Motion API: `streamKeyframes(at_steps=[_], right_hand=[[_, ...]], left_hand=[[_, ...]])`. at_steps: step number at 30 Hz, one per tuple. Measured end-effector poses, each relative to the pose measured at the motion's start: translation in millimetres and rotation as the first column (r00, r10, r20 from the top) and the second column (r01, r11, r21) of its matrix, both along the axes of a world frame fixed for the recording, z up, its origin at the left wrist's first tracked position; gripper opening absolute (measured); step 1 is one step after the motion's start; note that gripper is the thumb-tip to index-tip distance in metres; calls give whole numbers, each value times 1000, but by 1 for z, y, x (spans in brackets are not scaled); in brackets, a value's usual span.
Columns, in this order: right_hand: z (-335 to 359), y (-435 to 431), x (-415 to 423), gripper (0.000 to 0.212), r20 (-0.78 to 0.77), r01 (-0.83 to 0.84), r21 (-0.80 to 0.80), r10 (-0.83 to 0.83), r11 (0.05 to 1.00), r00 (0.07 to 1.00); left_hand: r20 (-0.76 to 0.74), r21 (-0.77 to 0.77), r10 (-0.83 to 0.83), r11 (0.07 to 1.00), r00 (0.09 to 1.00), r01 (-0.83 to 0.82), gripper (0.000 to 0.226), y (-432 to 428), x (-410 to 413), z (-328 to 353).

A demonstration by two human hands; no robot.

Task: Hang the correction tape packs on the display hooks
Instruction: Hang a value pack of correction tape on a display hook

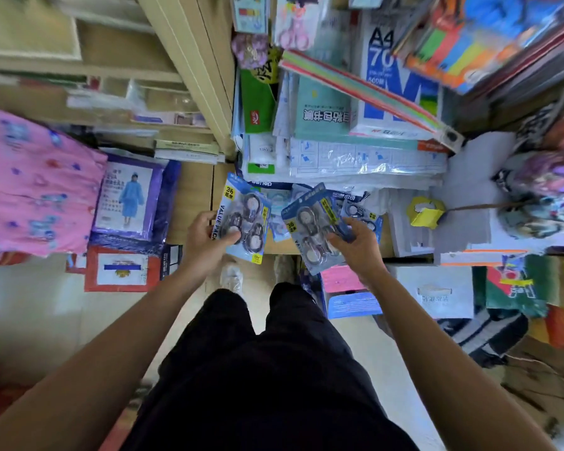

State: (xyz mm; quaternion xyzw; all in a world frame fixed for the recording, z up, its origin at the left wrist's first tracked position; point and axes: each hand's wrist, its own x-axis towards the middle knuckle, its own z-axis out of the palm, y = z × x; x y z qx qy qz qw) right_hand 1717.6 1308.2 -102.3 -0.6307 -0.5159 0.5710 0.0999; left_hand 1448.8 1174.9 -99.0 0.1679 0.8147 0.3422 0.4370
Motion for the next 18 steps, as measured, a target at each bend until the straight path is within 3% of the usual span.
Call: streamKeyframes(at_steps=[4, 7, 12, 18], right_hand=[[53, 11, -24, 19, 114, -152, 268, 125, 951, 985], [100, 9, -46, 19, 110, -134, 411, 97, 902, 989], [182, 3, -73, 18, 43, -50, 655, 28, 754, 999], [273, -13, -102, 22, -95, 97, 802, -34, 589, 995]], left_hand=[[-150, 156, -122, 977, 981, 145, 58, 4, -32, 46], [-300, 292, -156, 924, 941, 246, 44, 6, -49, 89], [-469, 519, -33, 798, 883, 305, 44, 15, -75, 151], [-563, 697, 155, 617, 812, 366, 43, 31, -102, 237]])
